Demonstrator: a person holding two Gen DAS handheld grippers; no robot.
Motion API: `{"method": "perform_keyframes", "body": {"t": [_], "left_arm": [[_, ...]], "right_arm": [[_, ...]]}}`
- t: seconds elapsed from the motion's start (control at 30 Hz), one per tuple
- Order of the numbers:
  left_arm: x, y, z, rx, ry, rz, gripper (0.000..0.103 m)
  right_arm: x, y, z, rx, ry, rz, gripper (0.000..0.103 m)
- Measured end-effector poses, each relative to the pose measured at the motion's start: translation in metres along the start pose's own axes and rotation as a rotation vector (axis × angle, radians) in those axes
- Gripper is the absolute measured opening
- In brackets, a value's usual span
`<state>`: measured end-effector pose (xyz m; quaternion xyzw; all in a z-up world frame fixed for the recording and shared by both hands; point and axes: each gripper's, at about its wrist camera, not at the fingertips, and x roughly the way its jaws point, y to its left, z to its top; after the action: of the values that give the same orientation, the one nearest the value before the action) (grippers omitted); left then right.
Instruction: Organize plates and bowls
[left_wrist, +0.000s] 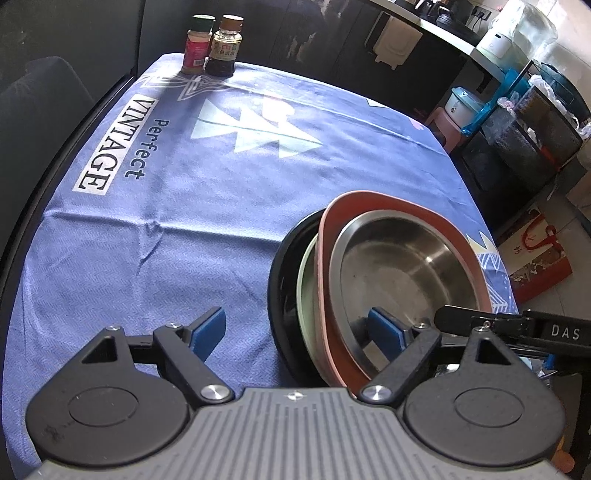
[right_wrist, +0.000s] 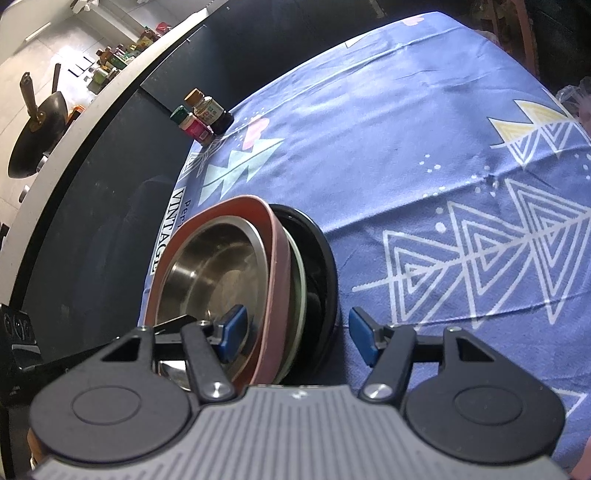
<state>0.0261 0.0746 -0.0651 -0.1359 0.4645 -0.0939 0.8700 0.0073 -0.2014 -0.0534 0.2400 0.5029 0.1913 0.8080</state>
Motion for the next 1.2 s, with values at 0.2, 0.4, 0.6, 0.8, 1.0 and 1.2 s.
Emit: {"method": "perform_keyframes", "body": {"t": [0.2,0.4,0.6,0.8,1.0,1.2], "left_arm": [[0.004,0.000,0.000,-0.022,0.017,-0.033,0.082],[0.007,-0.001,-0.001,-0.031,0.024,-0.056,0.082],[0.006,-0.012,-0.002,0.020,0.016,-0.082,0.071],[0.002,-0.014,-0.002,0.028,-0.010,-0.073,0.064],[-0.001,-0.017,0.000,0.034,-0.021,-0.074,0.064],[-0.001,-0.018,0.003,0.041,-0.031,-0.078,0.064]], "right_arm": [[0.003,-0.001,0.000,0.008,0.006,0.014,0.059],[0.001,0.000,-0.001,0.001,-0.006,0.015,0.059],[0.000,0.008,-0.003,-0.051,-0.020,-0.006,0.052],[0.001,0.008,-0.001,-0.052,-0.027,-0.019,0.052],[-0.001,0.010,0.003,-0.049,-0.040,-0.022,0.051],[-0.002,0.011,0.006,-0.057,-0.053,-0.026,0.051]]}}
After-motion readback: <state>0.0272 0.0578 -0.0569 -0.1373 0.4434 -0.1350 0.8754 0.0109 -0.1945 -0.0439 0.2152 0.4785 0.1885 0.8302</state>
